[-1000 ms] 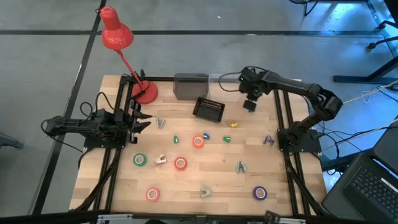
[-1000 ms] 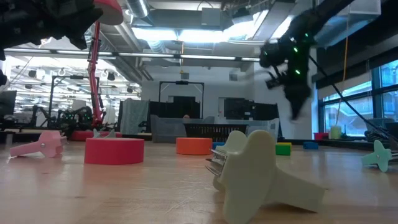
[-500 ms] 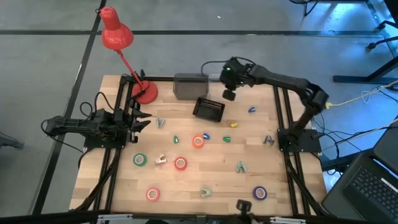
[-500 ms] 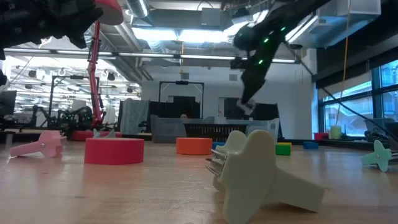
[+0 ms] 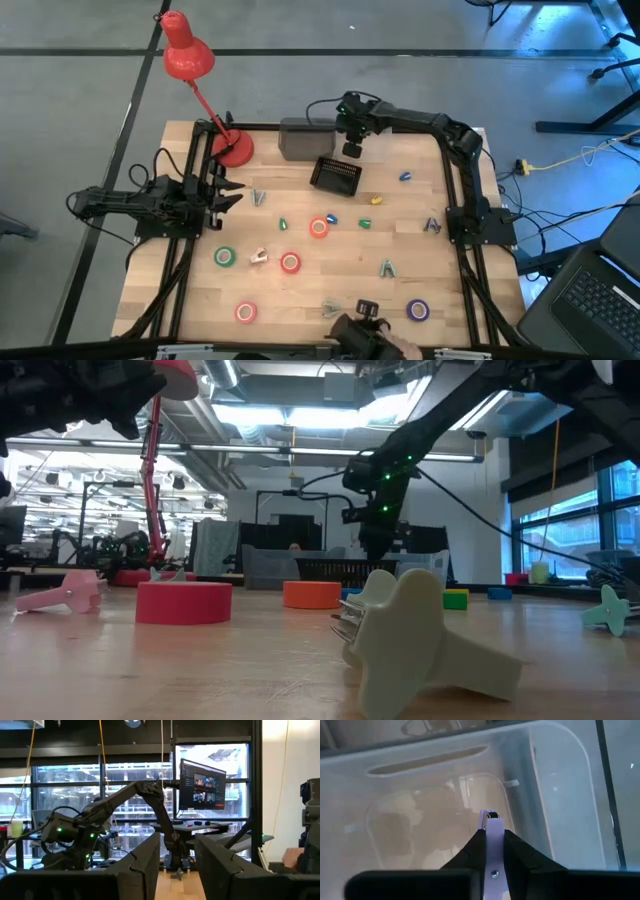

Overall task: Pick and place Stapler, Stapler remover, tape
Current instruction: Put the purple staple remover into the transparent bin, then put the green tape into the black transparent bin

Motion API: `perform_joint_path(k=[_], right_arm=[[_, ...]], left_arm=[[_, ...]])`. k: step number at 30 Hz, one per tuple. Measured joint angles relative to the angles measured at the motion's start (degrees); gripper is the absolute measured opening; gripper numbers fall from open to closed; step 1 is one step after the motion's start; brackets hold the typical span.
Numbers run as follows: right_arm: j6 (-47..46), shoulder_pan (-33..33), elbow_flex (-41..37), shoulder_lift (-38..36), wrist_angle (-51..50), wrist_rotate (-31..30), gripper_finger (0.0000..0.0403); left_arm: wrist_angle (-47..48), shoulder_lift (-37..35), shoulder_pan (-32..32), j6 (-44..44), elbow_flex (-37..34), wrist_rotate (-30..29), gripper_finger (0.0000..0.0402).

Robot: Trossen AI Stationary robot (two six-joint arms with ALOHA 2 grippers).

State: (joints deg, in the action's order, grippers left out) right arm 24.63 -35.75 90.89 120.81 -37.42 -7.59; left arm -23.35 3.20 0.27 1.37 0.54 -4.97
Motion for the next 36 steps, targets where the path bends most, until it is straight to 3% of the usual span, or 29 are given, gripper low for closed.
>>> perform_joint_path(k=[7,12,17,22,25,30,36], right_arm=[[-1.9,0.2,0.1,-0.7,-0.1,0.2,0.0207],[-3.4,0.3,0.5,-3.6,-3.2,-0.7,0.0266],[-6.5,1.1,0.6,-10.5,-9.4,2.3,0.026],[-11.2,3.1,-0.3,-17.0,-18.3,11.5,0.0242],[-12.5,5.3,-4.5,-21.2,-18.4,18.4,0.0234],[-13.9,11.1,-16.4,-29.2,-12.5,29.1,0.0228],[-21.7,20.8,-33.0,-37.5,1.6,31.4,0.0226]], left_arm=[[0.0,0.0,0.0,0.0,0.0,0.0,0.0114],[0.4,0.0,0.0,-0.1,0.0,0.0,0.0114],[1.6,0.0,0.0,-0.2,0.0,0.0,0.0114],[3.3,0.0,0.0,-1.8,0.0,0.0,0.0114],[5.1,0.0,0.0,-3.6,0.0,0.0,0.0114],[6.5,0.2,0.0,-5.9,0.0,0.0,0.0114],[6.8,0.2,0.0,-6.5,0.0,0.1,0.0114]])
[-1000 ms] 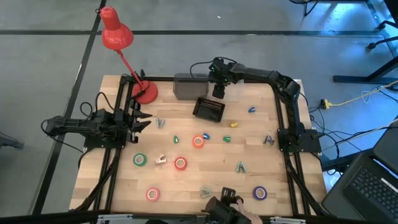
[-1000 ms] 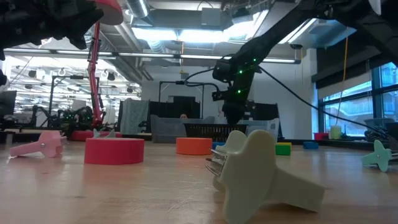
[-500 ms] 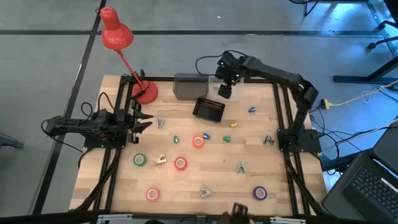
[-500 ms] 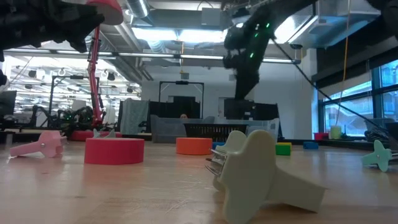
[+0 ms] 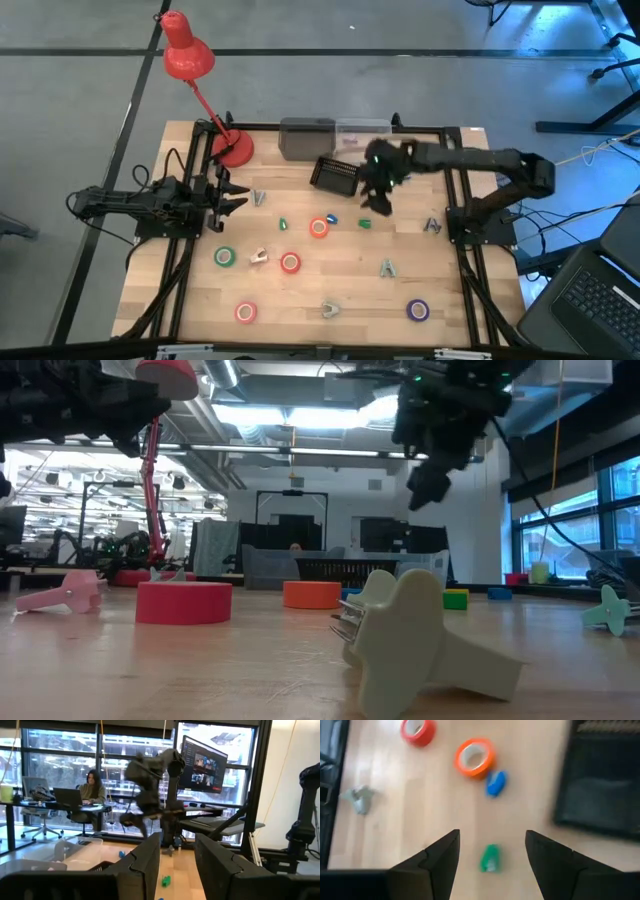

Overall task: Pick and place Stapler, Stapler remover, tape
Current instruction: Put the green tape into the black transparent bin

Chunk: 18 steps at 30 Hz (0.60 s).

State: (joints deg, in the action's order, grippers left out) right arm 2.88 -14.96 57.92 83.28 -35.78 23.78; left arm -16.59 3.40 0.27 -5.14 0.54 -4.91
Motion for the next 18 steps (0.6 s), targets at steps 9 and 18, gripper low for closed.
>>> perform_joint_path(k=[9,18], right_arm=[[-12.7,12.5,-13.5,-3.3,18.5,-0.1,0.0226],[-15.9,18.1,-14.2,-3.3,18.0,-7.7,0.0226]], left_arm=[[0.3,0.3,0.0,-0.6,0.0,0.1,0.0114],[9.9,1.6,0.1,-8.7,0.4,8.5,0.0114]])
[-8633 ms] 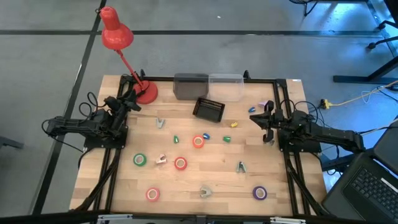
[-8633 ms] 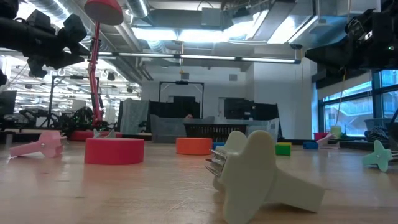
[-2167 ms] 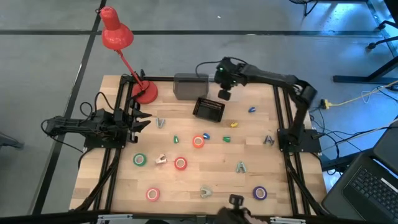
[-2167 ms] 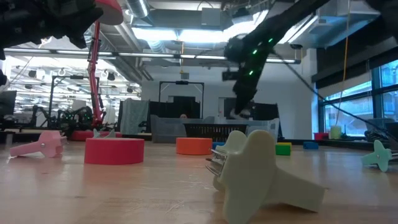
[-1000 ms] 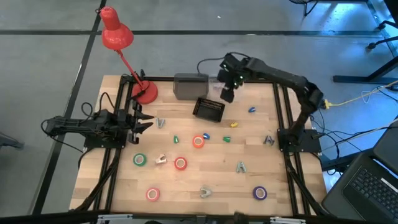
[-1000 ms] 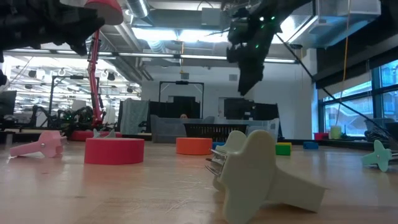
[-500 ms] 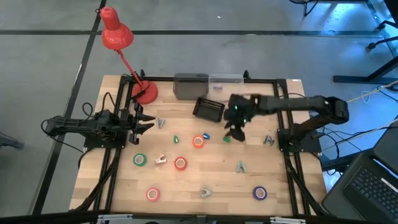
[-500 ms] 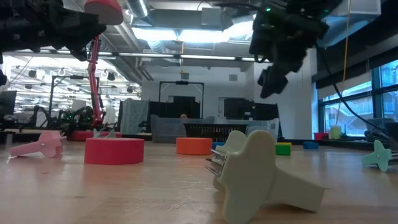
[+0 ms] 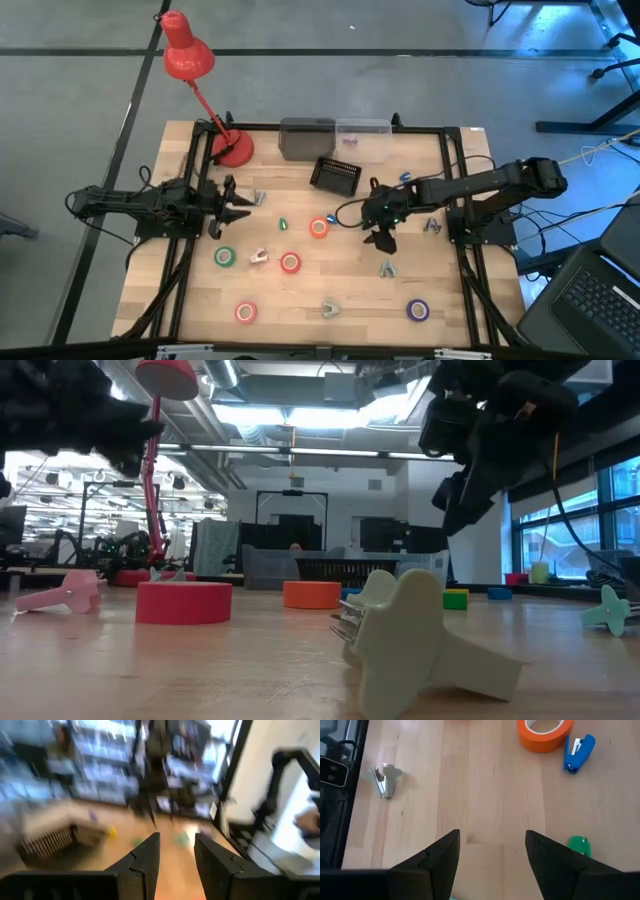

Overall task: Pick and place Stapler, Stapler remover, tape
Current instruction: Put the green tape into the black transparent bin

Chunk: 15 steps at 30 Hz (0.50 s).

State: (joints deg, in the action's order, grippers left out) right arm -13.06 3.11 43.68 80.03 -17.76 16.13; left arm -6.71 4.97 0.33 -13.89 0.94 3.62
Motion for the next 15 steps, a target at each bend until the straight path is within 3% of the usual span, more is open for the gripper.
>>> perform_joint_path(k=[7,15], right_arm=[[-0.1,0.0,0.0,0.0,0.8,-0.1,0.0226],[-1.8,-0.2,0.0,0.0,0.8,-0.2,0.0226]], left_arm=[[17.6,8.1,4.4,-13.8,5.4,2.6,0.0114],[30.9,25.5,15.2,-21.2,14.2,2.2,0.0113]])
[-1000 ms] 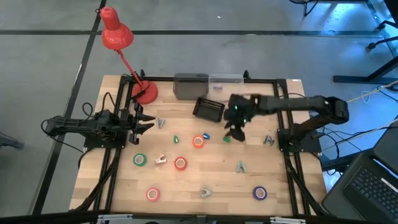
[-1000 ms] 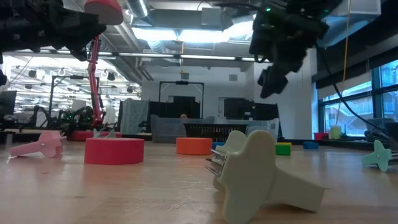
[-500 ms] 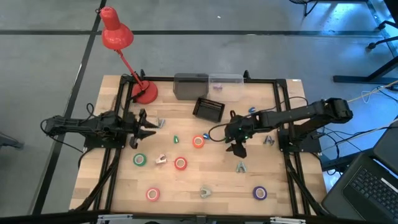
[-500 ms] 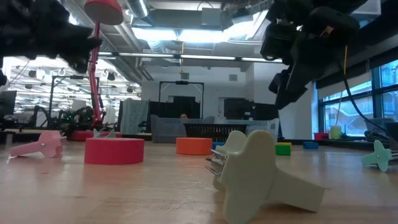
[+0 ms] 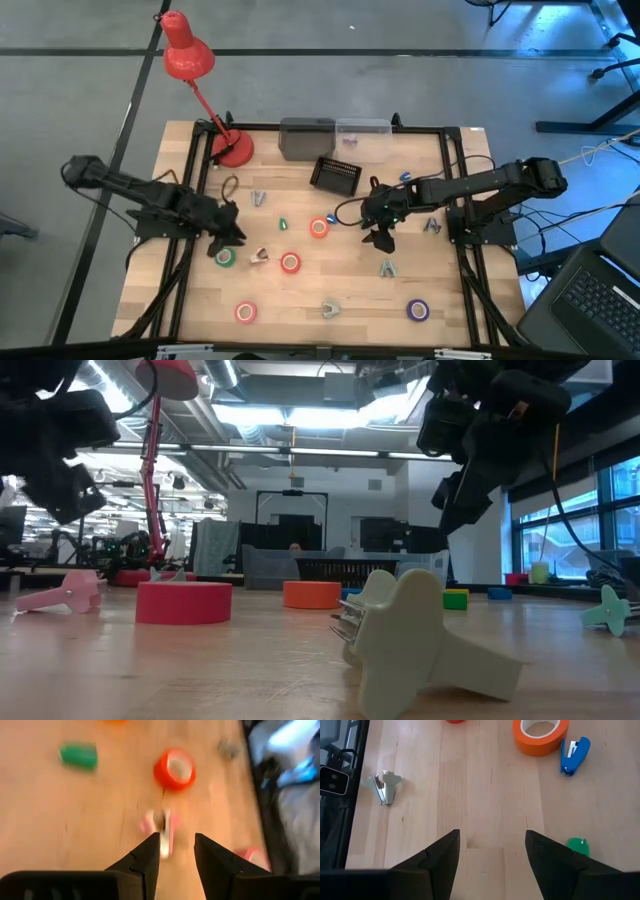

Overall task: Pick and place Stapler, Stapler remover, tape
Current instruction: Put the green tape into the black transparent bin

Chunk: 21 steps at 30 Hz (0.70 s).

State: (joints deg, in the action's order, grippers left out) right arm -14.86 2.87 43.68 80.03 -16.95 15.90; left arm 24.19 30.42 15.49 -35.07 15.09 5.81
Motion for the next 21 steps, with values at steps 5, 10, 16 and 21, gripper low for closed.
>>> perform_joint_path(k=[5,10,16,21], right_arm=[[-0.1,0.0,0.0,0.0,0.0,0.0,0.0226],[-0.1,0.0,0.0,0.0,0.0,0.0,0.0226],[0.1,0.0,0.0,0.0,2.1,0.1,0.0226],[0.1,0.0,0.0,0.0,2.6,0.2,0.0226]], left_arm=[[3.1,11.2,6.2,-0.2,3.8,-0.3,0.0113],[8.6,20.5,10.2,-3.3,6.9,0.1,0.0113],[14.3,26.1,11.6,-3.3,10.5,-0.1,0.0113],[16.4,27.6,11.6,-2.7,12.5,-1.6,0.0113]])
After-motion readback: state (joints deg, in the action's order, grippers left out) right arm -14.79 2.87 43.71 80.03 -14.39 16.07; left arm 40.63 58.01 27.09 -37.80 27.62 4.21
